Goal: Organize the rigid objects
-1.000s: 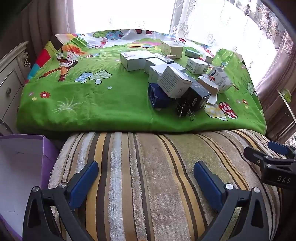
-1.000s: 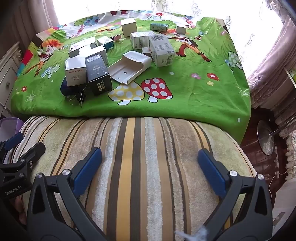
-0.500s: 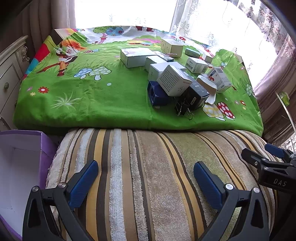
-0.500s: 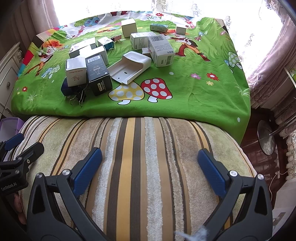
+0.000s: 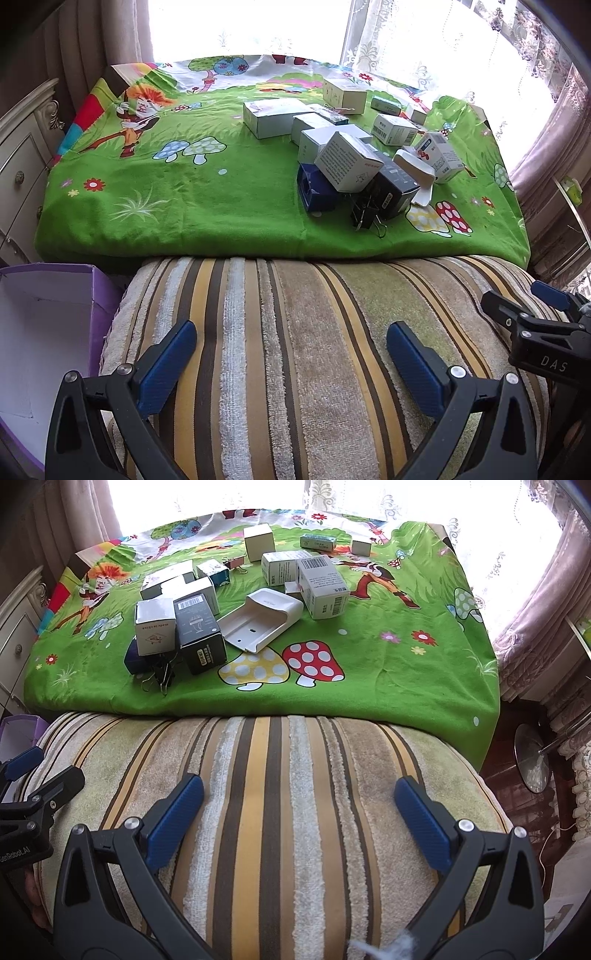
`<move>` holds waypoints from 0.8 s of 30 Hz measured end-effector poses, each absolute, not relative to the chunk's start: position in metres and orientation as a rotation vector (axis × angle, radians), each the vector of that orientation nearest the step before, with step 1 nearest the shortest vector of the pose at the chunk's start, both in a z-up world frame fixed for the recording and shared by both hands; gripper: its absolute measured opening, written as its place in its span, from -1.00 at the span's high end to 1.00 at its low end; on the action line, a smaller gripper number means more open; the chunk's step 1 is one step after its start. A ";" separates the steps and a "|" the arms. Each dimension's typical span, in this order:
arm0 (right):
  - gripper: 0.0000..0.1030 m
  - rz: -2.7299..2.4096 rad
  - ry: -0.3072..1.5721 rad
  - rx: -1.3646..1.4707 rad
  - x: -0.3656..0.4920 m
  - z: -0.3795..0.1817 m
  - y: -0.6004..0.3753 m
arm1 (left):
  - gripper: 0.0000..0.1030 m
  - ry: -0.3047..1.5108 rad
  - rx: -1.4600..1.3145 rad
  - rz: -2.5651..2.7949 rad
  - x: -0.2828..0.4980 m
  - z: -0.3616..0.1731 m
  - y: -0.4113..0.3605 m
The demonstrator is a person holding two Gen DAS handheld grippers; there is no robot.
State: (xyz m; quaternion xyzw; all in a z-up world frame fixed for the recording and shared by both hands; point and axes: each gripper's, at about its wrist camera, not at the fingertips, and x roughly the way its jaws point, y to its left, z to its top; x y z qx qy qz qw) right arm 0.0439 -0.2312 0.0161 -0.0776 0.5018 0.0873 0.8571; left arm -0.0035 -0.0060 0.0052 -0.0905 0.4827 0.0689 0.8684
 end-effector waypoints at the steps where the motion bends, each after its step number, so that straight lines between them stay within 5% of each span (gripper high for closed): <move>1: -1.00 0.186 1.054 -0.160 0.044 0.016 -0.232 | -1.00 1.008 -0.190 0.145 -0.004 0.006 -0.006; 9: -1.00 0.349 1.154 -0.110 0.060 0.023 -0.249 | -1.00 0.940 -0.174 0.096 0.006 0.038 -0.007; 24: -1.00 0.338 0.963 -0.056 0.169 0.091 -0.303 | -1.00 0.902 -0.145 0.012 0.133 0.099 -0.002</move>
